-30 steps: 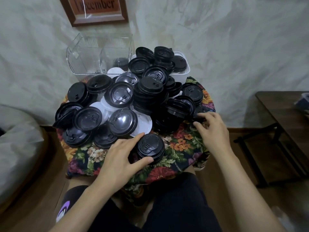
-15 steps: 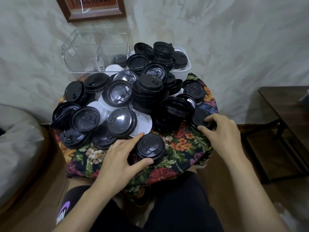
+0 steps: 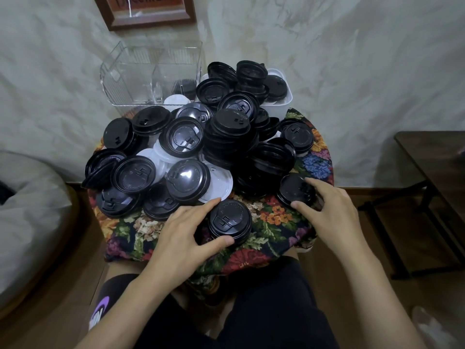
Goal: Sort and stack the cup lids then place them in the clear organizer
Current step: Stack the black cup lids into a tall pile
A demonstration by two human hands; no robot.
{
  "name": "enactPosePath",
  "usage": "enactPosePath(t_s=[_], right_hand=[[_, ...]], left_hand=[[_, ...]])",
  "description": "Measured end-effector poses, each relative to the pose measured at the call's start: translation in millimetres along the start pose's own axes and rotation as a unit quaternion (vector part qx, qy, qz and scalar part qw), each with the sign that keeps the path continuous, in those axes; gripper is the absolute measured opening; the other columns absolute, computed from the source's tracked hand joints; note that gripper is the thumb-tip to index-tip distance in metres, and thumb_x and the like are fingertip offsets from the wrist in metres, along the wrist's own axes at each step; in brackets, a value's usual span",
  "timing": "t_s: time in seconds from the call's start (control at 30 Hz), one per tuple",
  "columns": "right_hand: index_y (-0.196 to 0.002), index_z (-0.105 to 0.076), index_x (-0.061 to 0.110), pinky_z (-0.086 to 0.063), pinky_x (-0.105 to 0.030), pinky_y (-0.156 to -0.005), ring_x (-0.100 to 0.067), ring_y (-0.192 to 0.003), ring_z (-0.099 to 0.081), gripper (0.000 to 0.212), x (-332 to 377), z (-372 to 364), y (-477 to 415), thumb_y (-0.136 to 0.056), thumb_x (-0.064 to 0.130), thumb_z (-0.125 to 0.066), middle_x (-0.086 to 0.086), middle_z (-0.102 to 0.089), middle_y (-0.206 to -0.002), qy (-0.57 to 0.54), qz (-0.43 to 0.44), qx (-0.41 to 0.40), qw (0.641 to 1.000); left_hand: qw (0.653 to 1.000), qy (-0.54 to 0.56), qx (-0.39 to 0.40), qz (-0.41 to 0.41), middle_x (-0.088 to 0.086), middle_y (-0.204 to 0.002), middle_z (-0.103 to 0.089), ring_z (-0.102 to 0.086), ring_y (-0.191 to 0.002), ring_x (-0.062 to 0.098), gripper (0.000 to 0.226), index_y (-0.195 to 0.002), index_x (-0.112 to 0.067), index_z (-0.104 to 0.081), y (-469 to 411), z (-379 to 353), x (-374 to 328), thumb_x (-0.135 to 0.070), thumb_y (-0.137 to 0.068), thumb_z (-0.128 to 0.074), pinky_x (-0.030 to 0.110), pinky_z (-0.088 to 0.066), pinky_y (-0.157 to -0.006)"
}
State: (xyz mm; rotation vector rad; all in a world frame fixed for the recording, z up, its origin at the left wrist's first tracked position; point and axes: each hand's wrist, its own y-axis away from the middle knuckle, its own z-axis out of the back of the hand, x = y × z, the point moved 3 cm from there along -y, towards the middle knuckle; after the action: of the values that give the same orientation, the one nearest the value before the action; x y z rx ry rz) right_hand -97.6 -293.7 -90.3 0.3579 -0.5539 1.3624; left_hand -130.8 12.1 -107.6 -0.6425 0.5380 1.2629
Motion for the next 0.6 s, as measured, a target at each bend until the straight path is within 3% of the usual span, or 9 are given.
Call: enactPosePath(t_s=[0.13,0.3,0.4,0.5,0.6], right_hand=[[-0.156,-0.043,0.032,-0.042,-0.048,-0.114,-0.021,-0.144,-0.042,0.077,9.8,1.6,-7.2,-0.089,0.053,-0.075,0.005,-0.053,-0.152,-0.018,0.033,-0.001,0.999],[-0.15,-0.051,0.037,-0.031,-0.042,-0.118,-0.019,-0.148,-0.034,0.059,41.8,-4.7,-15.8,-0.095,0.043,-0.072,0.009,-0.044,-0.158,-0.034,0.148,-0.039,0.988],[-0.141,-0.061,0.029,-0.032,-0.038,-0.117,-0.019,-0.143,-0.041,0.047,53.2,-10.4,-25.7,-0.096,0.035,-0.072,0.006,-0.054,-0.149,-0.024,0.185,-0.055,0.981],[-0.127,-0.069,0.023,-0.046,-0.032,-0.1,-0.013,-0.12,-0.056,0.031,57.3,-3.4,-34.8,-0.097,0.029,-0.072,0.012,-0.067,-0.122,-0.044,0.193,-0.084,0.977],[-0.113,-0.069,0.035,-0.048,-0.019,-0.082,0.002,-0.098,-0.065,0.018,51.8,6.4,-40.0,-0.097,0.028,-0.073,0.022,-0.071,-0.103,-0.178,0.133,-0.064,0.973]], left_hand=[[1.0,-0.004,0.001,-0.002,-0.038,-0.122,-0.05,-0.045,-0.123,-0.008,0.088,-0.149,-0.043,-0.05,0.9,-0.1,0.2,-0.087,-0.073,-0.059,0.029,-0.04,-0.104],[1.0,-0.006,-0.001,-0.004,-0.039,-0.122,-0.049,-0.044,-0.123,-0.009,0.088,-0.149,-0.042,-0.051,0.4,-0.7,-0.4,-0.087,-0.074,-0.058,0.028,-0.04,-0.104],[1.0,-0.007,-0.002,-0.007,-0.041,-0.122,-0.048,-0.044,-0.122,-0.009,0.089,-0.149,-0.041,-0.051,0.7,-0.7,-0.2,-0.088,-0.075,-0.057,0.027,-0.039,-0.104],[1.0,-0.012,-0.003,-0.007,-0.041,-0.122,-0.047,-0.044,-0.123,-0.009,0.089,-0.149,-0.042,-0.05,0.3,-1.1,0.5,-0.09,-0.075,-0.055,0.025,-0.038,-0.104],[1.0,-0.019,-0.004,-0.009,-0.041,-0.121,-0.048,-0.044,-0.122,-0.009,0.09,-0.149,-0.041,-0.05,0.0,-1.6,0.7,-0.092,-0.075,-0.053,0.026,-0.039,-0.103]])
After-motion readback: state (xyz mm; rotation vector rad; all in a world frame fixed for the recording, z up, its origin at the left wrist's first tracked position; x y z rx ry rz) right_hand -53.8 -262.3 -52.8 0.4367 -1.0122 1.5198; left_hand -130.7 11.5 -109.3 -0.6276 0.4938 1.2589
